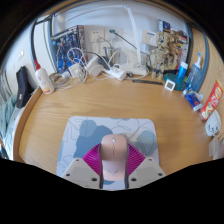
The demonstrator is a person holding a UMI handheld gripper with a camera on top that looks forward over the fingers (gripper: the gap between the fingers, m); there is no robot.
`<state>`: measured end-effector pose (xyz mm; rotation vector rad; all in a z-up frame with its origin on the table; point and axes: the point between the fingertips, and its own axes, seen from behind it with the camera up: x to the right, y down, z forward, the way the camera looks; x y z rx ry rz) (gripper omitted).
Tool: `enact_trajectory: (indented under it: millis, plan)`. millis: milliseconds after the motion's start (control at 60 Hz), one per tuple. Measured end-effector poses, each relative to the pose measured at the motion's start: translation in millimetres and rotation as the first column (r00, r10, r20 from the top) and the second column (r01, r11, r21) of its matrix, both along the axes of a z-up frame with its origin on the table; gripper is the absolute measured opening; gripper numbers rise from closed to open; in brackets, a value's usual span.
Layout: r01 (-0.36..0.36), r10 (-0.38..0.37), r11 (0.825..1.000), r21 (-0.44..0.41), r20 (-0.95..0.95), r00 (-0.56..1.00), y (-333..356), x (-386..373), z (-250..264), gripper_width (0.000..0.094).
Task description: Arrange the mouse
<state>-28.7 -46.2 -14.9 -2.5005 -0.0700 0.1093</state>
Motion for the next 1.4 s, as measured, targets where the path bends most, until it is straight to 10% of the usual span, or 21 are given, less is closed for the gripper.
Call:
enact_trajectory:
  millis: [317, 517, 967, 1400]
  plan:
    - [0.029, -0.029, 0.999, -0.013, -0.007, 1.000, 1, 2, -2, 0.0450]
    - [0.088, -0.088, 0.995, 0.054, -0.008, 0.996, 13, 5, 54, 0.0877]
    - [0.085, -0.070, 0.951, 0.298, -0.061, 0.996, -19, -36, 255, 0.0860]
    - [0.062, -0.063, 0.938, 0.341, -0.007, 0.998, -57, -41, 262, 0.0860]
